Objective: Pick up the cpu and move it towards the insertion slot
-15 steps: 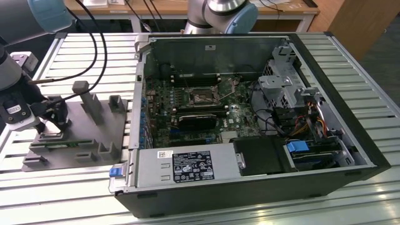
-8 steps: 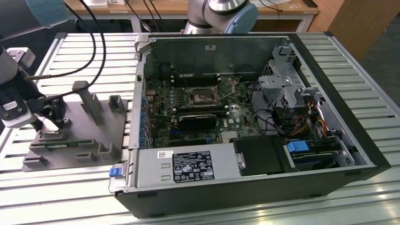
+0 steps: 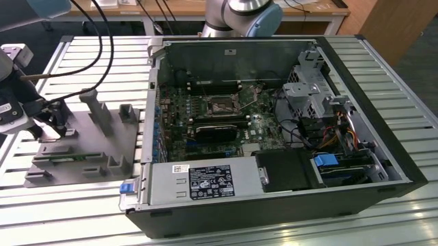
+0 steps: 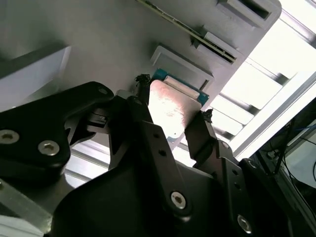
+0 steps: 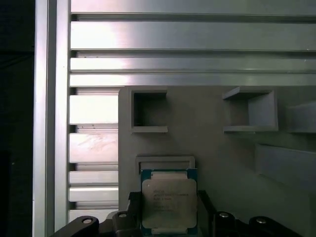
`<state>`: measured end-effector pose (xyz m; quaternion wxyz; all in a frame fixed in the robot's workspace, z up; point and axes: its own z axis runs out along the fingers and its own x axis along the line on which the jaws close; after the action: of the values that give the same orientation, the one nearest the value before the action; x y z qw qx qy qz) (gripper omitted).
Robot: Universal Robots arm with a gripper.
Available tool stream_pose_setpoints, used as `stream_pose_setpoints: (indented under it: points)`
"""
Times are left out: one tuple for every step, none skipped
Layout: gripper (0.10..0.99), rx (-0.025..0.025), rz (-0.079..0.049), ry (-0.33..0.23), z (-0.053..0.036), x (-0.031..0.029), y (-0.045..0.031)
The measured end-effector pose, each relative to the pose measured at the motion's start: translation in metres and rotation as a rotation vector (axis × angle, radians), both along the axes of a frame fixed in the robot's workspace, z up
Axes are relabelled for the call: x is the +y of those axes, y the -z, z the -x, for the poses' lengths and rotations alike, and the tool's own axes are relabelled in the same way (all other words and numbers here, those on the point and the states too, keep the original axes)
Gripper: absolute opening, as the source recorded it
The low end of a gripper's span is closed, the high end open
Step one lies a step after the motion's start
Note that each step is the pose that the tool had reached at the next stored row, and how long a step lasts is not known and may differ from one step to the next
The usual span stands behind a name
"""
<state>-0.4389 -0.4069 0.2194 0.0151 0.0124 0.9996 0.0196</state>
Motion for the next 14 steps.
stream_pose_setpoints:
  points:
    - [0.533, 0.0001, 0.000, 0.000, 0.0000, 0.0000, -0.0027]
    - [0.533, 0.0001, 0.000, 0.000, 0.0000, 0.0000, -0.0054]
    - [0.533, 0.0000, 0.000, 0.000, 0.0000, 0.0000, -0.0081]
    - [0.533, 0.0000, 0.000, 0.000, 0.0000, 0.0000, -0.0108]
    - [0.533, 0.0000, 0.000, 0.000, 0.0000, 0.0000, -0.0135]
    - [0.533, 0.0000, 0.000, 0.000, 0.0000, 0.0000, -0.0162]
    - [0.533, 0.0001, 0.000, 0.000, 0.0000, 0.0000, -0.0191]
    - [0.533, 0.0000, 0.000, 0.000, 0.0000, 0.0000, -0.0221]
    - [0.533, 0.0001, 0.000, 0.000, 0.0000, 0.0000, -0.0255]
    - [0.533, 0.0001, 0.000, 0.000, 0.0000, 0.0000, -0.0287]
    - [0.533, 0.0001, 0.000, 0.000, 0.0000, 0.0000, -0.0320]
    - [0.533, 0.0000, 0.000, 0.000, 0.0000, 0.0000, -0.0354]
    - [0.533, 0.0000, 0.000, 0.000, 0.0000, 0.0000, -0.0388]
    - [0.533, 0.0000, 0.000, 0.000, 0.0000, 0.0000, -0.0422]
